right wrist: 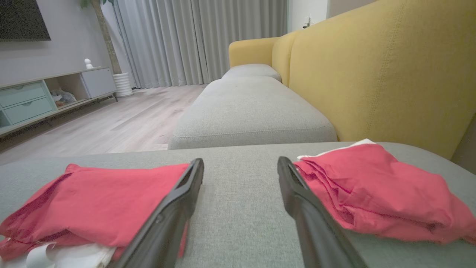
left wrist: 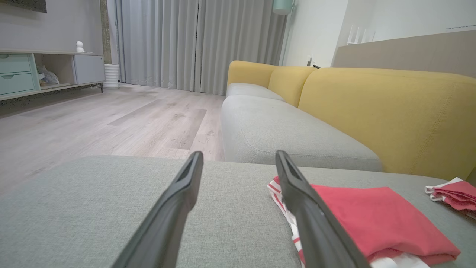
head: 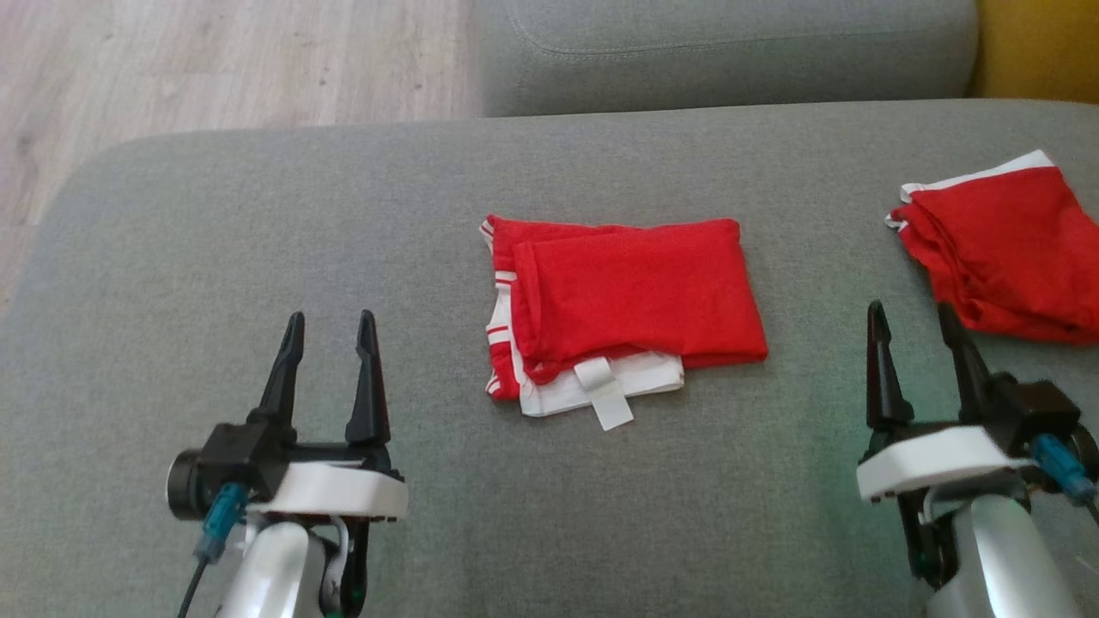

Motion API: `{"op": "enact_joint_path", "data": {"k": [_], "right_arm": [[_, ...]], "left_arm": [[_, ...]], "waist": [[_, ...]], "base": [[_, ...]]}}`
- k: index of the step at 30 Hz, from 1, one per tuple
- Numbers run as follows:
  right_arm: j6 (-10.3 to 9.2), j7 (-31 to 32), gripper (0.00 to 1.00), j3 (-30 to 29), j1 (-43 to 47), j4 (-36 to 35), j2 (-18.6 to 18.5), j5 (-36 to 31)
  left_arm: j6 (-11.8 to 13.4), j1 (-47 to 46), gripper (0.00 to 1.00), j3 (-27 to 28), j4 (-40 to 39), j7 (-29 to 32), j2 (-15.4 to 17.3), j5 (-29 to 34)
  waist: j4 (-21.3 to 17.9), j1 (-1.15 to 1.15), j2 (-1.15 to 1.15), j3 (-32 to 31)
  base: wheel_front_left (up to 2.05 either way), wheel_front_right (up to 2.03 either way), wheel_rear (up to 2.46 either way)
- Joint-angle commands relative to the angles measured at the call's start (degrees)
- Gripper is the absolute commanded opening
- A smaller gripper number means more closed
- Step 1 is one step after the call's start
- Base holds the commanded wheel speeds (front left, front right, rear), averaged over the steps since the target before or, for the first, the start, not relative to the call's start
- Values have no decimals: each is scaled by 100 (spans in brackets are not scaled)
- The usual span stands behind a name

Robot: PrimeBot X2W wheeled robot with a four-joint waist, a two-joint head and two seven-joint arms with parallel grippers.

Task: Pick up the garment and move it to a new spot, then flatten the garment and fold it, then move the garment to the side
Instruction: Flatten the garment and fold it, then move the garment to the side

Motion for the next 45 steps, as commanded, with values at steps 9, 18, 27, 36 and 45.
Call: {"op": "enact_joint_path", "data": {"k": [9,18,27,36,45], "right_arm": [[-4,-37,100,237,-92,-354,11,85],[-4,64,100,278,-525,-53,11,-6],[-4,736,100,663,-1580,1168,11,498],[-4,1218,100,1194,-2166,2796,11,669],[-4,508,0,1203,-2415,3210,11,-80]], "left_arm": [[49,-142,100,221,-225,-30,38,2],[23,-344,100,78,-248,-30,38,-17],[-19,-684,100,-132,-175,-30,38,-83],[-12,-837,100,-218,-101,-30,38,-80],[-18,-681,100,-103,-21,-30,38,46]], "waist": [[-23,1,0,56],[179,1,0,454],[516,1,0,990],[706,1,0,1080],[442,1,0,733]], "base": [[0,0,0],[0,0,0],[0,0,0],[0,0,0],[0,0,0]]}}
